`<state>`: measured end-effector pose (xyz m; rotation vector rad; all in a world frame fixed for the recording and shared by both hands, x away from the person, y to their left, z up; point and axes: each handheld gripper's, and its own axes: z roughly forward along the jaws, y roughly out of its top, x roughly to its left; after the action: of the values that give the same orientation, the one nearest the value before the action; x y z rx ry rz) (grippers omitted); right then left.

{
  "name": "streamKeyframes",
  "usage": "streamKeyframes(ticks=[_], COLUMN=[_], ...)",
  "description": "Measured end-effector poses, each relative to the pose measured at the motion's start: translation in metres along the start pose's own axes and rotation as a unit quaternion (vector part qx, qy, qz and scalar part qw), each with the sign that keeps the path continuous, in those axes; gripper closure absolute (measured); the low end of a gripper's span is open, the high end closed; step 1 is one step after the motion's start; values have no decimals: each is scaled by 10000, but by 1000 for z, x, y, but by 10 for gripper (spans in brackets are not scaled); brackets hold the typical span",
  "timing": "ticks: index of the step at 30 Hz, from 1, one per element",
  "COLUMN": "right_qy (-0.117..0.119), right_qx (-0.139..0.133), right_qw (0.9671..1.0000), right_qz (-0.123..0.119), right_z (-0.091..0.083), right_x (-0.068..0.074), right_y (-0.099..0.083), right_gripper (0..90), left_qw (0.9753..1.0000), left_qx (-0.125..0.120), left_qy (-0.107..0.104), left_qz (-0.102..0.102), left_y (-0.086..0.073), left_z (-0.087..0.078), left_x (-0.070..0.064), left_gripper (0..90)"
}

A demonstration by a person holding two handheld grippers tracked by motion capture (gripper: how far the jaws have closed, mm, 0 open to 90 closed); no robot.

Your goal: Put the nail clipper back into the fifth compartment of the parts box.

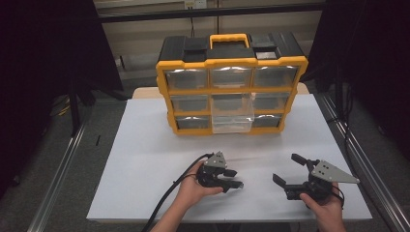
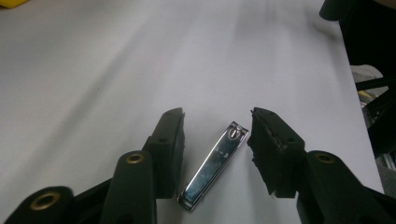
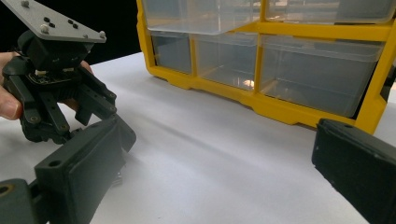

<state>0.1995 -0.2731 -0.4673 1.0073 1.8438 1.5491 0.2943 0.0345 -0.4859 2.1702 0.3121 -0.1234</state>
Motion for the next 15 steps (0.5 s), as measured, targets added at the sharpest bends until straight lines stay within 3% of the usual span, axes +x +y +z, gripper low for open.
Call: streamKeyframes(ticks=[2, 4, 5, 7, 10, 12, 14, 15], right_qy=[0, 1, 3, 3, 16, 9, 9, -1], right_qx=[3, 2, 4, 10, 2, -2, 10, -4], right_qw=[10000, 10000, 10000, 10000, 10000, 10000, 10000, 10000], right_qz=[-2, 0, 3, 1, 7, -5, 5, 18], right_z=[0, 0, 0, 0, -1, -1, -1, -1], right_x=[0, 0, 0, 0, 0, -1, -1, -1], right_y=[0, 0, 0, 0, 0, 0, 0, 0], right_gripper=[14, 14, 14, 15, 15, 16, 16, 16], left_qw=[9999, 9998, 9993, 9993, 9984, 9988, 9984, 9984], left_qx=[163, 177, 317, 324, 407, 383, 428, 487], left_qy=[30, -38, -60, -98, -56, -67, -69, -26], left_qz=[-22, 67, 193, 168, 387, 286, 356, 286], left_y=[1, 1, 3, 3, 4, 4, 5, 5], left_z=[1, 2, 3, 5, 6, 6, 6, 5], left_x=[-1, -1, 0, -1, -1, -1, -1, -2], left_gripper=[597, 632, 645, 678, 734, 788, 797, 797])
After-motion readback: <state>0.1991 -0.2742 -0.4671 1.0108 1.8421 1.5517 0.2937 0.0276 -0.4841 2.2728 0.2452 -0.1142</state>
